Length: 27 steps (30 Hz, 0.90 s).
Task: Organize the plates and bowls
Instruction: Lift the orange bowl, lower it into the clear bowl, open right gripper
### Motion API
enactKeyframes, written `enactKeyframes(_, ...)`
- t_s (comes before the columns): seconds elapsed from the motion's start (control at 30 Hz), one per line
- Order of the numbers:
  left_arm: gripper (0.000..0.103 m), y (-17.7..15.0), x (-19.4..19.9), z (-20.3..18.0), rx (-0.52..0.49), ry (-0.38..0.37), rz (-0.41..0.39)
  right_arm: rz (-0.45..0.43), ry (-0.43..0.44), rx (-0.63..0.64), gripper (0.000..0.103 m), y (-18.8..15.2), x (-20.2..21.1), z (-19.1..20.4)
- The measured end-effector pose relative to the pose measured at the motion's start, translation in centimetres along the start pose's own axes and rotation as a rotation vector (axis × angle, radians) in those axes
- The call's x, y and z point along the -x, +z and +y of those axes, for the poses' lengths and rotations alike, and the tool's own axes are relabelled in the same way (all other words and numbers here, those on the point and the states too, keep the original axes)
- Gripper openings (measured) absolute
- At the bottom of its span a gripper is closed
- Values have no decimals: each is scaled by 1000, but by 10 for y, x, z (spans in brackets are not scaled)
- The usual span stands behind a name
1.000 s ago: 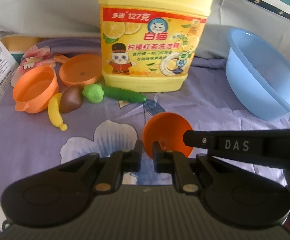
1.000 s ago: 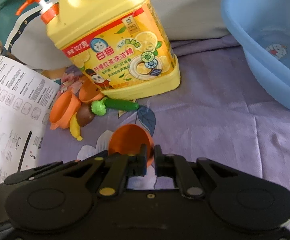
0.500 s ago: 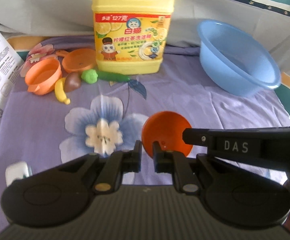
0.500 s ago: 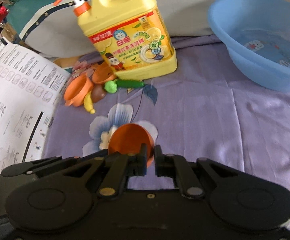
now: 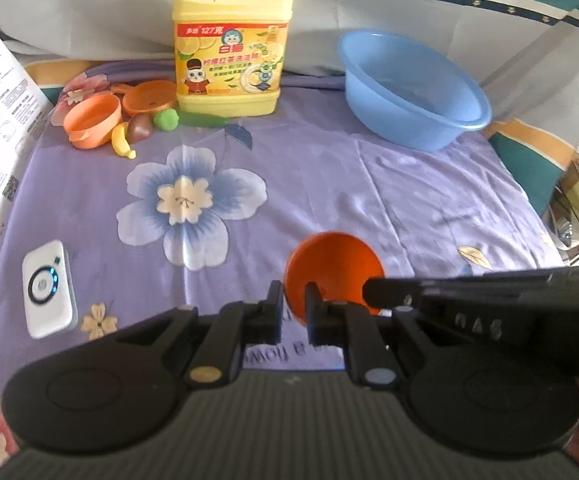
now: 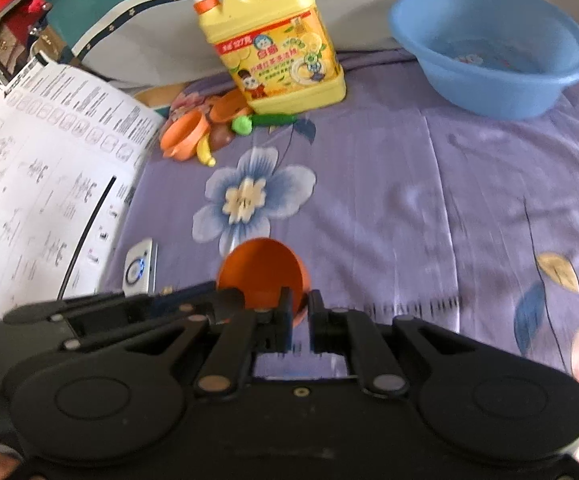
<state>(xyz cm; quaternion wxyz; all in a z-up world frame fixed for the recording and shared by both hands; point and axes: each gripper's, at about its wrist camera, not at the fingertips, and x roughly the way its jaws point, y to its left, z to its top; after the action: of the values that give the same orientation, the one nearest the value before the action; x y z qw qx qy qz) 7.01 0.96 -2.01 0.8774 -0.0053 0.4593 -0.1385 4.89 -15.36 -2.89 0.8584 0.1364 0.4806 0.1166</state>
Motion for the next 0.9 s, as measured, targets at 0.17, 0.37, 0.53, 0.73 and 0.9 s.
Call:
enactKeyframes(0.17, 11, -25, 14, -9, -1, -23, 19, 14, 4, -20, 7, -29, 17, -7)
enactKeyframes(0.37, 11, -50, 27, -18, -2, -44, 31, 23, 1, -12, 7, -53, 33, -12)
enactKeyframes(0.53, 11, -63, 29, -25, -14, -48, 57, 44, -4, -18, 7, -63, 35, -16)
enactKeyframes(0.73, 11, -70, 25, -26, -16, -41, 80, 56, -11, -10, 7, -70, 31, -16)
enactKeyframes(0.9, 11, -74, 20, -24, -22, -33, 97, 68, -12, -3, 7, -69, 26, -15)
